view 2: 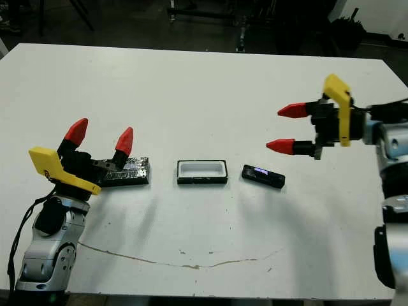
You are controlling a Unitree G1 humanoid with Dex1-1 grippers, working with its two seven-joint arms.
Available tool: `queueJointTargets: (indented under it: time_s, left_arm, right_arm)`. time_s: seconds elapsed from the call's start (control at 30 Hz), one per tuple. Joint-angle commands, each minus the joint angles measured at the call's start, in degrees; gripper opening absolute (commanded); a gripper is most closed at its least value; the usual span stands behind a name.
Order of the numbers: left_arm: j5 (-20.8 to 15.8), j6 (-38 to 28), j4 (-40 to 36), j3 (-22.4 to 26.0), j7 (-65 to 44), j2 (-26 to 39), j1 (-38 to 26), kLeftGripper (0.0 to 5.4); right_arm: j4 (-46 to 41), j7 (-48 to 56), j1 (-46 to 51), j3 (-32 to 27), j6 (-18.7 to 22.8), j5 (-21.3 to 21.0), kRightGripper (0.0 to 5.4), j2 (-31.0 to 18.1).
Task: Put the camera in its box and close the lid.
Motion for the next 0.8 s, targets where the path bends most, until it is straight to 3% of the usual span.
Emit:
queueJointTargets:
  time_s: [0.03, 0.23, 0.33, 0.8]
  left_arm:
    - [-0.05, 1.10, 0.03, -0.16, 0.05, -0.02, 0.44, 5.40]
    - [0.41, 1.02, 0.07, -0.33, 0.26, 0.06, 0.29, 5.40]
    - [0.36, 1.26, -0.05, -0.34, 0.51, -0.08, 0.24, 5.40]
    - [-0.03, 1.76, -0.25, -0.29, 0.45, 0.04, 0.16, 5.40]
  right_arm:
    - [1.61, 0.42, -0.60, 1.32, -1.86, -2.28, 5.39, 0.99]
    - [2.93, 0.29, -1.09, 3.72, -4.66, -6.07, 5.39, 2.36]
    - [2.74, -0.13, -1.09, 4.46, -3.70, -7.27, 5.39, 3.04]
    - [0.92, 0.55, 1.26, 5.40, -9.07, -8.77, 5.39, 3.85]
